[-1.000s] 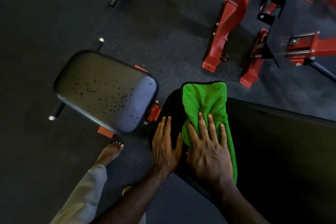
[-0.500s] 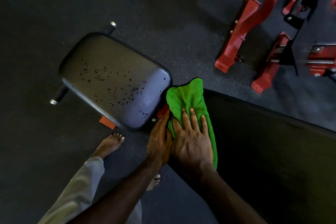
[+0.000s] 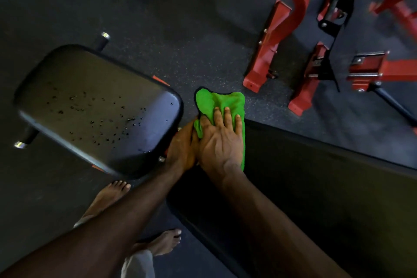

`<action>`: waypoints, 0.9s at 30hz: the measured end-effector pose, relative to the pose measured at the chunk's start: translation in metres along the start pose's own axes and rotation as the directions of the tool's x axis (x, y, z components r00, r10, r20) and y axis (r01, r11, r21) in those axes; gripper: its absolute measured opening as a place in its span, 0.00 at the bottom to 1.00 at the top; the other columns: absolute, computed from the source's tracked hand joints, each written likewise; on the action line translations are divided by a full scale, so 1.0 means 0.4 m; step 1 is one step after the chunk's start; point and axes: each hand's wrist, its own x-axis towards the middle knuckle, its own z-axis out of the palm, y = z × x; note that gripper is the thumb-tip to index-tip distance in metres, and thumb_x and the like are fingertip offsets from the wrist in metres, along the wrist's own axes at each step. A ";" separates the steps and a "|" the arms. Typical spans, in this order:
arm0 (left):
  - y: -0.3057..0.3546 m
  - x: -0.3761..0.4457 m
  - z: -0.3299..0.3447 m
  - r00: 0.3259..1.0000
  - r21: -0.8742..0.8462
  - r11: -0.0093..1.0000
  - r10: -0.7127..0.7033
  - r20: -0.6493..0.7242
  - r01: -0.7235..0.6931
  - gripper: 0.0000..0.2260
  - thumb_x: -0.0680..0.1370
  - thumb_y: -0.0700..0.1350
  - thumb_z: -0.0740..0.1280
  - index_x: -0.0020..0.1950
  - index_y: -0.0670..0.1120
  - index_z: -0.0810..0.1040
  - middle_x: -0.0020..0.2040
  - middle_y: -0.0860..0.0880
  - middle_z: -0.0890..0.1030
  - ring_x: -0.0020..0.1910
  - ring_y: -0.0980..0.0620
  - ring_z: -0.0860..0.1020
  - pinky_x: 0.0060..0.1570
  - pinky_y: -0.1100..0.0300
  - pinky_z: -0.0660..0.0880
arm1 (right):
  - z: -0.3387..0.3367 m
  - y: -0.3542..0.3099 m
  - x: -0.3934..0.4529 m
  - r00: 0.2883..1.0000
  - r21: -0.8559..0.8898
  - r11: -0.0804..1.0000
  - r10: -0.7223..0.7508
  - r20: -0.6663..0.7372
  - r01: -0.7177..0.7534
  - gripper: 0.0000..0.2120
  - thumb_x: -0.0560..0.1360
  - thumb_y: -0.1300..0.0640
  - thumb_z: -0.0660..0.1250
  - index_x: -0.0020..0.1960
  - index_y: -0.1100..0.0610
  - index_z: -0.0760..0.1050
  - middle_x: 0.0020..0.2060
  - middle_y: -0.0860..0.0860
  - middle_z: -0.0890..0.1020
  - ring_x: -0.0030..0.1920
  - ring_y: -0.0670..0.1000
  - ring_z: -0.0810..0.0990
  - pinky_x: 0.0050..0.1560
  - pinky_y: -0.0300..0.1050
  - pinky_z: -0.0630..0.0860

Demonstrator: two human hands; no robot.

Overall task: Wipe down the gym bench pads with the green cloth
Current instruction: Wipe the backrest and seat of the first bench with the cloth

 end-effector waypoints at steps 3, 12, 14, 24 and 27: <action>0.071 0.028 0.029 1.000 0.039 0.999 0.013 -0.019 -0.012 0.15 0.86 0.46 0.62 0.70 0.44 0.77 0.67 0.52 0.77 0.65 0.56 0.74 0.58 0.68 0.65 | -0.052 0.064 -0.009 0.995 -0.019 0.995 0.096 -0.028 -0.097 0.25 0.86 0.44 0.48 0.79 0.49 0.65 0.77 0.60 0.67 0.77 0.64 0.62 0.78 0.63 0.51; 0.217 -0.003 0.107 0.986 0.205 0.966 0.146 0.075 -0.159 0.32 0.79 0.59 0.50 0.75 0.43 0.74 0.73 0.41 0.76 0.77 0.43 0.69 0.77 0.49 0.61 | -0.145 0.213 -0.127 0.966 0.036 0.976 0.220 -0.135 -0.217 0.17 0.87 0.46 0.49 0.69 0.49 0.71 0.58 0.55 0.78 0.60 0.60 0.76 0.63 0.57 0.65; 0.257 -0.024 0.129 0.975 0.238 0.946 0.200 0.098 -0.218 0.36 0.76 0.61 0.45 0.75 0.44 0.75 0.73 0.43 0.76 0.78 0.44 0.68 0.78 0.48 0.60 | -0.164 0.255 -0.174 0.958 0.039 0.971 0.240 -0.159 -0.237 0.16 0.86 0.46 0.52 0.69 0.48 0.71 0.58 0.54 0.79 0.60 0.59 0.76 0.63 0.56 0.65; 0.534 -0.226 0.268 0.881 0.141 0.877 0.427 0.205 -0.458 0.31 0.78 0.58 0.47 0.68 0.45 0.79 0.66 0.42 0.81 0.73 0.44 0.73 0.77 0.49 0.59 | -0.312 0.470 -0.469 0.903 -0.003 0.940 0.327 -0.279 -0.341 0.18 0.86 0.43 0.55 0.73 0.47 0.67 0.66 0.52 0.74 0.69 0.56 0.72 0.76 0.54 0.58; 0.586 -0.263 0.308 0.858 0.075 0.864 0.478 0.185 -0.498 0.28 0.79 0.57 0.49 0.66 0.44 0.80 0.65 0.41 0.82 0.71 0.43 0.75 0.75 0.46 0.65 | -0.345 0.507 -0.527 0.893 0.009 0.935 0.341 -0.295 -0.354 0.20 0.86 0.42 0.54 0.76 0.46 0.65 0.73 0.53 0.71 0.75 0.57 0.67 0.80 0.56 0.54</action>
